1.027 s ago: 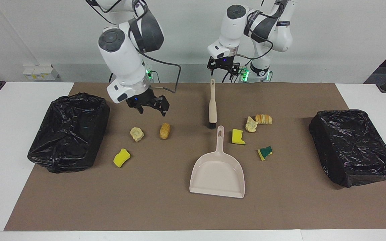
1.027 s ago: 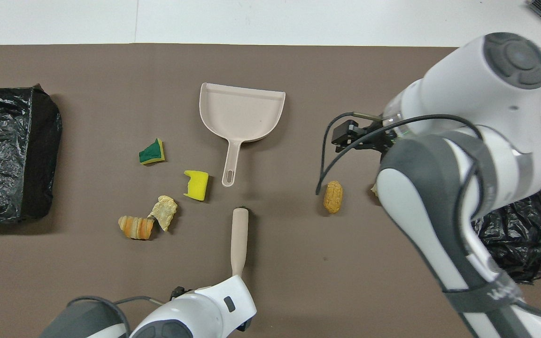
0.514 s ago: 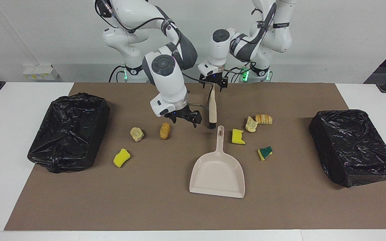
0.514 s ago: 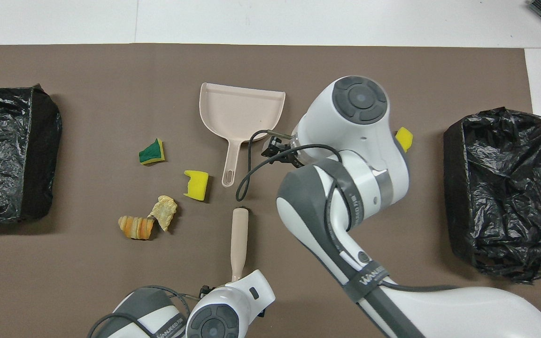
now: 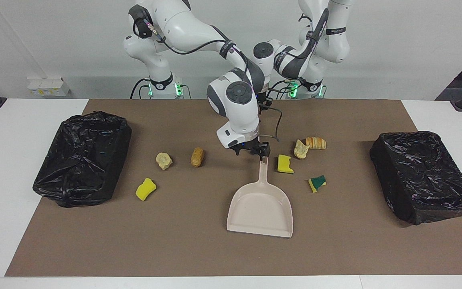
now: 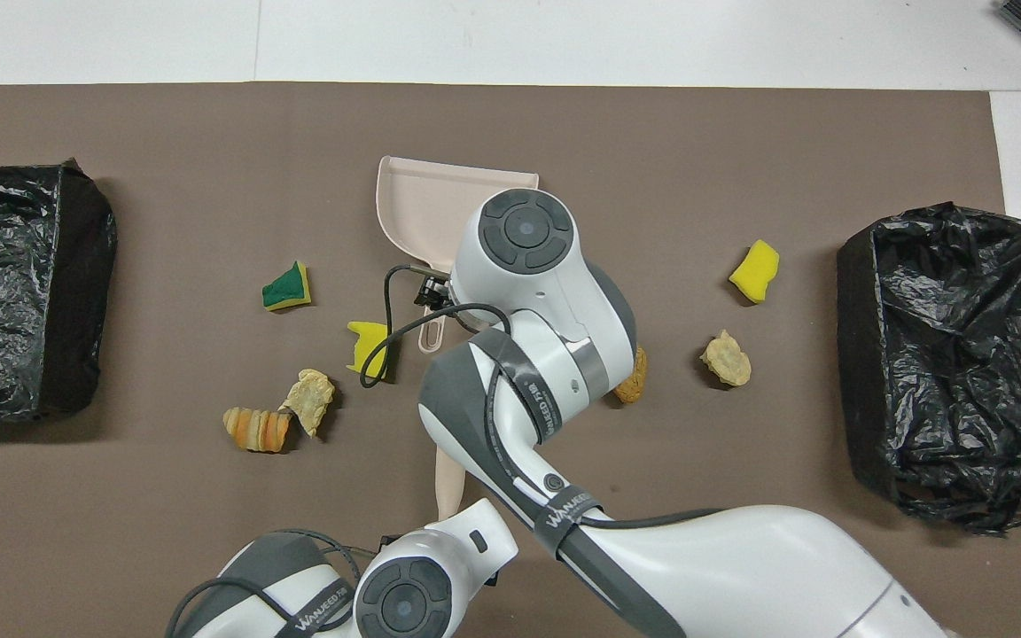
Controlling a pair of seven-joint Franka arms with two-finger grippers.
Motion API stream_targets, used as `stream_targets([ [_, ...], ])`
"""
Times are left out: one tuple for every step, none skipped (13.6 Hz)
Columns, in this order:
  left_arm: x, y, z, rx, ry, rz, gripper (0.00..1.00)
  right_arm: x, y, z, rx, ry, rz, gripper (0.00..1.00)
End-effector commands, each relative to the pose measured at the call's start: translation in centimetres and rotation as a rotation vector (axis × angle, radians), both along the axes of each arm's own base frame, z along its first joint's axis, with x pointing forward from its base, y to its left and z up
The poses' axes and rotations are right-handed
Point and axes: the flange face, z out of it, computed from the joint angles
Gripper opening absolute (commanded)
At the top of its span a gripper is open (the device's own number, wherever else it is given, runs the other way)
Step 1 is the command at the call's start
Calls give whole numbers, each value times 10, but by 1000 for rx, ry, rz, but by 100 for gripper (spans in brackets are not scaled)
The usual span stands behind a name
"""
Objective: Sweep and dump trash in bin
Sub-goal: 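Lift the dustpan with the right gripper while the left gripper lifts the brush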
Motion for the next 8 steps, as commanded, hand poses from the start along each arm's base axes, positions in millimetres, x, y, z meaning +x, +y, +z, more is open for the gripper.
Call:
stream_targets([
  [11,-3,9,7,3,1,51,15,22,-14,-20,-41,9,100],
  [13,-1,9,8,3,7,49,17,24,-21,-32,-45,17,100],
  [12,-1,9,9,4,4,43,17,25,-20,-34,-51,23,99],
  [11,-1,10,11,6,2,40,16,25,-20,-42,-58,33,97],
  [9,0,9,19,13,0,40,15,26,-20,-51,-65,46,90],
  [8,2,8,28,21,1,40,15,27,-20,-54,-66,51,88],
  [7,3,8,30,24,0,41,14,27,-20,-55,-67,63,81],
  [7,3,8,31,25,-1,39,13,27,-19,-57,-66,73,68],
])
